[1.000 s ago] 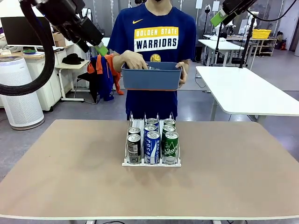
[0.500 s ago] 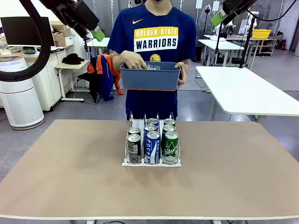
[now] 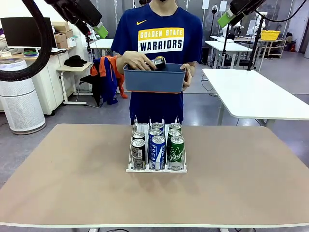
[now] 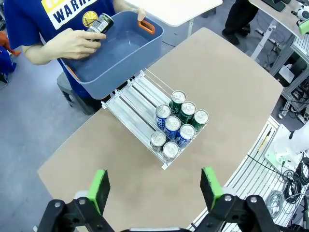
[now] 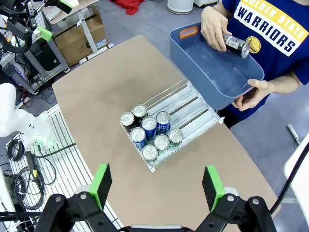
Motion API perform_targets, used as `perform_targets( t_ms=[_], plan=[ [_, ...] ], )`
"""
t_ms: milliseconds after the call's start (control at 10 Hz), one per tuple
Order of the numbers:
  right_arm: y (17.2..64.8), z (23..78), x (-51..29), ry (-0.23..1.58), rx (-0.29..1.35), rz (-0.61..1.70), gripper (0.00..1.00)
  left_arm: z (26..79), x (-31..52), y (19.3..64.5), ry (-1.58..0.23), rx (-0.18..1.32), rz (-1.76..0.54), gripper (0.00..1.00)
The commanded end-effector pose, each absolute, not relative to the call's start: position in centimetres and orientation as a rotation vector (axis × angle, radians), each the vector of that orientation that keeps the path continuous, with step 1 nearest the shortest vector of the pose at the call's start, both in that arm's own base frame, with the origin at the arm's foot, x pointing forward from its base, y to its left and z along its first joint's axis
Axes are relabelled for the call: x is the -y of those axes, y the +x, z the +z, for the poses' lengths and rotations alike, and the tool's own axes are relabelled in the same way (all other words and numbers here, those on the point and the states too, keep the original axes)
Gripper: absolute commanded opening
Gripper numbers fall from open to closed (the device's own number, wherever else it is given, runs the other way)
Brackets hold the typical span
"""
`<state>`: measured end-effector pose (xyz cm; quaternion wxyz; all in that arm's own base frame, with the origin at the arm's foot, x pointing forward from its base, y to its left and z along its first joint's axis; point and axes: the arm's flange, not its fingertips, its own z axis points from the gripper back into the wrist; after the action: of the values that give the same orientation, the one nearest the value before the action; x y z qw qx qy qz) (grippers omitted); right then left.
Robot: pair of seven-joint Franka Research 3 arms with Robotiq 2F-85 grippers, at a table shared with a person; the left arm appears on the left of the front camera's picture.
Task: Fill the beverage cans into the dispenser.
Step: Pick up the Pepsi coke handed by the human.
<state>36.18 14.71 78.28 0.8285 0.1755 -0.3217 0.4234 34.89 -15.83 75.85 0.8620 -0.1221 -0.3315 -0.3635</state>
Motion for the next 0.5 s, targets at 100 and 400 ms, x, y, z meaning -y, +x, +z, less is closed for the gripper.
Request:
perform_targets(
  t_ms=[100, 400],
  plan=[
    [36.09, 78.25, -14.7, 0.377, 0.674, 0.905, 1.0, 75.72, 15.62, 34.94, -0.257, 0.693, -0.76, 1.0],
    [36.09, 78.25, -14.7, 0.377, 0.674, 0.905, 1.0, 75.72, 15.62, 34.94, -0.257, 0.693, -0.76, 1.0]
  ],
)
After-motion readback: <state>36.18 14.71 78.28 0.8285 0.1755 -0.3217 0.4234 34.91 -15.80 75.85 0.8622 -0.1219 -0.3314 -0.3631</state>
